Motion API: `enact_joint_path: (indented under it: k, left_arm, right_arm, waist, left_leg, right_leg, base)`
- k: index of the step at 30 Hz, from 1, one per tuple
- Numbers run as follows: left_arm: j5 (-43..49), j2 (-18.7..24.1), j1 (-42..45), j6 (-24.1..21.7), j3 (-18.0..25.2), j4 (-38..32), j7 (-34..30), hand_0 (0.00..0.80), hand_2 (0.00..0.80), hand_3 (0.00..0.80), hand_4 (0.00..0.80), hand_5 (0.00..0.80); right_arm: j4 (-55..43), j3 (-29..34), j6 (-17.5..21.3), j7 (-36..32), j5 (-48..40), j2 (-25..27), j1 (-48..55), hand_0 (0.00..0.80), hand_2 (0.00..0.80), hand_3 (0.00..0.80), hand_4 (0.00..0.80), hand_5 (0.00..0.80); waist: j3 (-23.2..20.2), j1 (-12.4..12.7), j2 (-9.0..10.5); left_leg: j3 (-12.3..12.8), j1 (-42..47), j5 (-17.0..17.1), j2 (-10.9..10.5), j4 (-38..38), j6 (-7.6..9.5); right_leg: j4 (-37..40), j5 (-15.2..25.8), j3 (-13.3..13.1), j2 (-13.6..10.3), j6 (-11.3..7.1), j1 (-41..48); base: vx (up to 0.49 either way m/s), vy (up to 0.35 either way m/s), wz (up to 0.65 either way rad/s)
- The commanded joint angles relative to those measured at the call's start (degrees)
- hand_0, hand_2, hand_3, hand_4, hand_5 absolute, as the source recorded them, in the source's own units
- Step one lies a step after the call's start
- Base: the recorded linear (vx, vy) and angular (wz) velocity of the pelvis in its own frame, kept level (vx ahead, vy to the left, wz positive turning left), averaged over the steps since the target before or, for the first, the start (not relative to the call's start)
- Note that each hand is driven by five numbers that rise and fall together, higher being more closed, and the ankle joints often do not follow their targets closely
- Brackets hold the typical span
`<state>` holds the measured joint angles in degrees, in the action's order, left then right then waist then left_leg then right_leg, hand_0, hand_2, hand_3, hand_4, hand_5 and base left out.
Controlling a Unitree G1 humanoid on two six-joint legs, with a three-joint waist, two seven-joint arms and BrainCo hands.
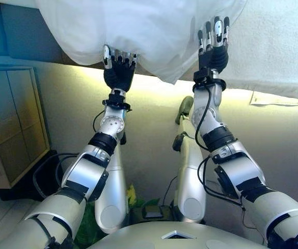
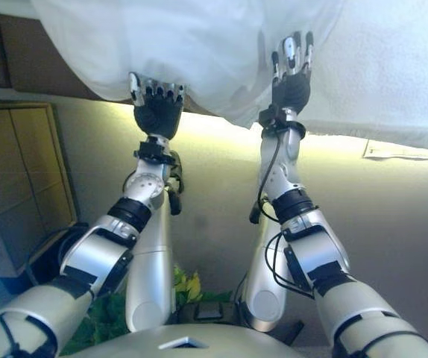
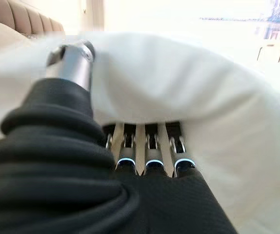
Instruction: Make the bed neatly
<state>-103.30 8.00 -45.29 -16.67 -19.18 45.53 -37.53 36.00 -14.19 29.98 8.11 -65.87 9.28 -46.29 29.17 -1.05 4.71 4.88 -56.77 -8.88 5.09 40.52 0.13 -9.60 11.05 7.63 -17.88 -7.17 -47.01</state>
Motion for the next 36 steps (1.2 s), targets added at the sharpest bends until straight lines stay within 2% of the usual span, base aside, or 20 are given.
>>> enact_joint_path:
  k: [1, 12, 16, 22, 26, 30, 36]
  left_arm:
    - [1.5, -1.38, -6.79, -0.83, -0.17, -5.17, -4.45, 0.8, 0.8, 0.8, 0.8, 0.8]
    - [-0.63, -0.9, -5.89, -2.0, 0.91, -4.42, -3.47, 0.8, 0.8, 0.8, 0.8, 0.8]
    - [-1.01, -0.55, -5.27, -3.5, 1.33, -3.53, -1.41, 0.8, 0.8, 0.8, 0.8, 0.8]
    - [0.3, 0.84, -3.17, -5.27, 4.25, -1.7, 2.97, 0.8, 0.8, 0.8, 0.8, 0.8]
    - [-1.46, 2.37, -0.68, -5.64, 8.02, -1.15, 3.71, 0.8, 0.8, 0.8, 0.8, 0.8]
    - [-2.99, 3.93, 2.95, -4.12, 12.6, -0.95, 3.74, 0.8, 0.8, 0.8, 0.8, 0.8]
    - [-5.56, 3.11, 8.64, -1.77, 17.89, 0.47, 3.89, 0.8, 0.8, 0.8, 0.8, 0.8]
  right_arm:
    - [-6.95, 1.26, 0.26, -0.35, 3.53, 3.34, -0.03, 0.0, 0.0, 0.0, 0.0, 0.0]
    - [-6.97, 1.26, 1.01, -3.02, 2.65, 2.8, 1.93, 0.0, 0.0, 0.0, 0.0, 0.0]
    - [-6.92, 1.12, 1.55, -3.38, 2.15, 2.44, 2.38, 0.0, 0.0, 0.0, 0.0, 0.0]
    - [-6.39, 1.51, 1.84, -4.54, 1.6, 1.77, 2.92, 0.0, 0.0, 0.0, 0.0, 0.0]
    - [-6.0, 2.78, 3.08, -5.18, 1.72, 1.72, 3.94, 0.0, 0.0, 0.0, 0.0, 0.0]
    - [-4.98, 4.66, 3.76, -7.07, 1.05, 2.0, 4.92, 0.0, 0.0, 0.0, 0.0, 0.0]
    - [-1.64, 6.71, 4.88, -9.96, 0.59, 2.41, 5.12, 0.0, 0.0, 0.0, 0.0, 0.0]
  waist:
    - [0.62, 0.43, -3.64]
    - [0.62, 0.57, -2.99]
    - [0.62, 0.97, -2.59]
    - [0.62, 1.97, -2.52]
    - [0.62, 3.19, -2.92]
    - [0.62, 4.54, -3.64]
    - [0.62, 6.62, -5.34]
  left_leg:
    - [-2.5, 4.4, 4.98, -1.77, -10.29, -0.58]
    - [-2.28, 4.73, 4.56, -1.51, -10.45, -0.69]
    - [-2.46, 4.65, 4.64, -1.25, -10.44, -0.78]
    - [-2.81, 4.65, 5.19, -0.86, -10.99, -1.03]
    - [-3.28, 5.28, 5.47, -1.03, -11.6, -1.12]
    - [-4.17, 6.01, 5.84, -1.46, -12.21, -1.21]
    - [-5.09, 7.84, 7.33, -2.24, -14.44, -1.55]
  right_leg:
    - [-12.0, -4.12, -0.94, -1.39, -1.52, -0.32]
    - [-11.45, -4.23, -0.3, -1.54, -1.56, 0.39]
    - [-11.6, -4.38, 0.32, -1.56, -1.53, 0.61]
    - [-12.21, -5.0, 1.15, -1.49, -1.49, 0.61]
    - [-12.42, -5.58, 2.1, -2.02, -1.35, 1.33]
    - [-13.47, -6.56, 2.95, -2.38, -1.27, 1.87]
    - [-14.01, -8.01, 4.38, -3.18, -1.34, 3.23]
  base:
    - [0.013, 0.046, 0.0]
    - [-0.003, 0.003, 0.01]
    - [-0.015, -0.045, -0.05]
    - [-0.013, -0.051, 0.03]
    - [-0.004, -0.054, 0.01]
    - [0.001, -0.065, 0.0]
    - [-0.005, -0.015, 0.1]
